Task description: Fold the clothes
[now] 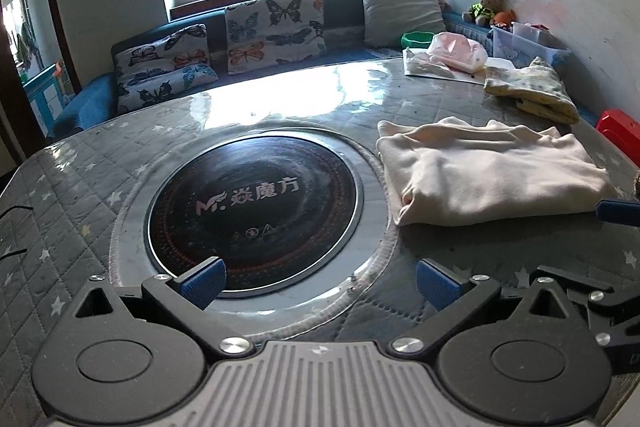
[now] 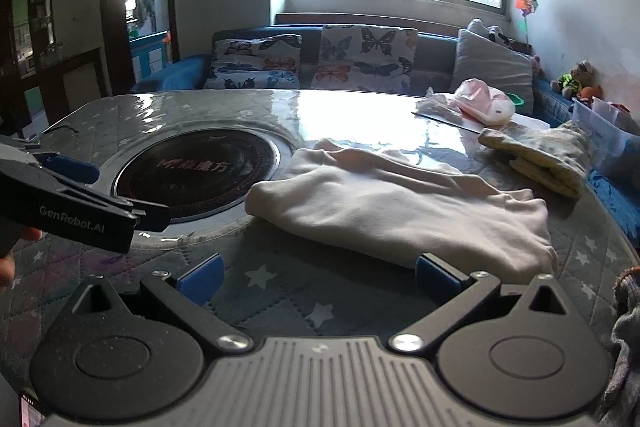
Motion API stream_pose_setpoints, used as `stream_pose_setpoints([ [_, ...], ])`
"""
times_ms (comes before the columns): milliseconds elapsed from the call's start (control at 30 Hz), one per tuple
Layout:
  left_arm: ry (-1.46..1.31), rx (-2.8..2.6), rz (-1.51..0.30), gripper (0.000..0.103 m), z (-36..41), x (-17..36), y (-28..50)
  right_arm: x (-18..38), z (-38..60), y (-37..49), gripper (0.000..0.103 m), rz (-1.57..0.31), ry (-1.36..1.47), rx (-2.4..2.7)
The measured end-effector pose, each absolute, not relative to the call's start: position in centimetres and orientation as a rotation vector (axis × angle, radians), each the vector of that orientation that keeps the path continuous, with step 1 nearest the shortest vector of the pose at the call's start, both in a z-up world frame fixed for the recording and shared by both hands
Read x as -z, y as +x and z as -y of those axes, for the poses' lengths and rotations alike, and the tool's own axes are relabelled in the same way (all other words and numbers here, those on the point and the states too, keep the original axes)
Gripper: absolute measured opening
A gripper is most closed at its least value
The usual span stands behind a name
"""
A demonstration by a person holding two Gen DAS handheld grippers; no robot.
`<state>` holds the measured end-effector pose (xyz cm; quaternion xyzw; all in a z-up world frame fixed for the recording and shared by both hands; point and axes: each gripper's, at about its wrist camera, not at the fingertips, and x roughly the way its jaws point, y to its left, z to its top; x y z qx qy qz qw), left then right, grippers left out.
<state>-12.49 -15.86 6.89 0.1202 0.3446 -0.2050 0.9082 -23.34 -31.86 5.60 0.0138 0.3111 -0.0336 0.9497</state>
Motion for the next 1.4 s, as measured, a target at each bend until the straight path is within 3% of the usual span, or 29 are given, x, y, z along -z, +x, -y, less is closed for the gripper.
stream_pose_setpoints([
  [333, 0.256, 0.433, -0.688, 0.103, 18.1, -8.5, -10.6, -6.4, 34.6, -21.8, 0.103, -0.658, 0.032, 0.127],
  [867, 0.327, 0.565, -0.705, 0.103, 25.5, -9.0, -4.8, -7.0, 41.7, -13.4, 0.093, -0.713, 0.057, 0.255],
  [967, 0.347, 0.607, -0.718, 0.103, 27.1, -8.1, -3.3, -6.4, 43.1, -12.2, 0.085, -0.735, 0.078, 0.276],
  [1100, 0.370, 0.669, -0.708, 0.095, 28.9, -7.4, -1.4, -5.4, 45.1, -10.3, 0.075, -0.772, 0.113, 0.292],
  [1333, 0.421, 0.763, -0.730, 0.082, 31.5, -5.4, 1.6, -4.0, 47.3, -7.3, 0.073, -0.822, 0.129, 0.272],
  [1400, 0.434, 0.765, -0.752, 0.071, 31.8, -4.6, 2.1, -3.4, 47.5, -6.7, 0.071, -0.845, 0.125, 0.256],
])
